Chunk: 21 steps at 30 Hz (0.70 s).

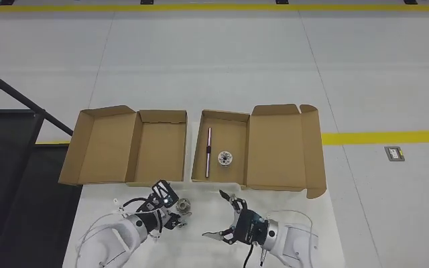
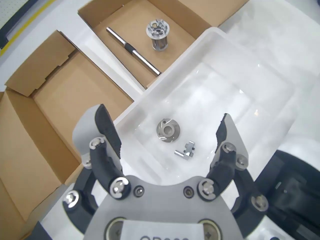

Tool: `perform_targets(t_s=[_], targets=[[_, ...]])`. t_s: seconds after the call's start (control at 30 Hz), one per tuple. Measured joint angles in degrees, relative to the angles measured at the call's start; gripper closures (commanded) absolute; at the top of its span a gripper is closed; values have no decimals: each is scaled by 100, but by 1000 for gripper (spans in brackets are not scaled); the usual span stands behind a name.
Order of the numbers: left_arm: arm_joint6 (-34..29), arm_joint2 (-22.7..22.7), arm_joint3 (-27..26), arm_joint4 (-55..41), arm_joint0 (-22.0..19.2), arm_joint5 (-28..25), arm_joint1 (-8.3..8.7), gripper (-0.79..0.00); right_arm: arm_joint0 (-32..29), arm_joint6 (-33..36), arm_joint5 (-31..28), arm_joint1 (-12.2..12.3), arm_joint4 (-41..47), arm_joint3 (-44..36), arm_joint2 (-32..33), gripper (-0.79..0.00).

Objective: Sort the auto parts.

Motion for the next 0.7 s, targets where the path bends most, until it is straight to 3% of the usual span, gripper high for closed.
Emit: perform_targets(t_s=[0.2,0.37,0.7], targets=[[-1429,650,80,-26,-549,7,-43,-785,-265,-353,-108,136,-128,-127,191,-785],[-2163,1110,450,146,-942,693,-121,-785,-351,-451,-87,218,-158,-155,218,-785],[-2091,1124,471,154,-919,720,-124,-785,-354,-434,-106,228,-152,-153,211,-785]])
